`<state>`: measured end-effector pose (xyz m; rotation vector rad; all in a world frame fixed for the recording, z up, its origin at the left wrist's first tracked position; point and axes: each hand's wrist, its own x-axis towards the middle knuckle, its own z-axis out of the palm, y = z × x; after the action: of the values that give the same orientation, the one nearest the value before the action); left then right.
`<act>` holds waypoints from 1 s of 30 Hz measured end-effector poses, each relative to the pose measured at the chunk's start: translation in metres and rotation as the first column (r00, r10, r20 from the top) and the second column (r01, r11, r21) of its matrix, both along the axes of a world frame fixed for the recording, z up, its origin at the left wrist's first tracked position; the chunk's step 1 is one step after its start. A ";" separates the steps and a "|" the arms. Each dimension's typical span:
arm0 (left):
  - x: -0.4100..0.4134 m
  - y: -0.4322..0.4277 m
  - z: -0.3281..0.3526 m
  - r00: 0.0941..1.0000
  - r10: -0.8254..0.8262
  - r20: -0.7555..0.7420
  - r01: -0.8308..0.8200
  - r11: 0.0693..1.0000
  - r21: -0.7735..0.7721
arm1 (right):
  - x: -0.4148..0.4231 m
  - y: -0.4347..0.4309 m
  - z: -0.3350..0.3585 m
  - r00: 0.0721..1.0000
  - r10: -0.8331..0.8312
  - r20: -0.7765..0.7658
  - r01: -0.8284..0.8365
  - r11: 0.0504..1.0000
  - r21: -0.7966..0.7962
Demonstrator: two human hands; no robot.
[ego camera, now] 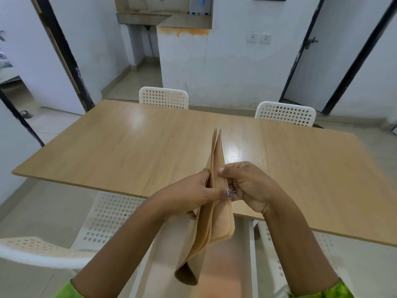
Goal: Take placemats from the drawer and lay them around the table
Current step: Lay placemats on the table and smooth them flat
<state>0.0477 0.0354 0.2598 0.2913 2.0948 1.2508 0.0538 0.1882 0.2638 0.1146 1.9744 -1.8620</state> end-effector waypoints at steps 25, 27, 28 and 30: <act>-0.126 0.002 -0.194 0.549 0.647 0.530 -0.836 0.435 0.334 | -0.277 0.035 -0.050 0.857 0.222 -0.466 0.450 0.120 0.885; -0.126 0.006 -0.201 0.528 0.628 0.572 -0.845 0.454 0.282 | -0.291 0.041 -0.064 0.862 0.204 -0.464 0.465 0.046 0.884; -0.126 0.007 -0.204 0.519 0.627 0.581 -0.849 0.456 0.267 | -0.295 0.044 -0.070 0.861 0.191 -0.472 0.476 0.027 0.879; -0.129 0.006 -0.207 0.493 0.635 0.595 -0.863 0.444 0.241 | -0.295 0.045 -0.081 0.847 0.189 -0.497 0.503 0.017 0.864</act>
<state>-0.0811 0.0417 0.0526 -0.8049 1.4304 2.1922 -0.2411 0.2330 0.1825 0.3098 3.4172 0.0288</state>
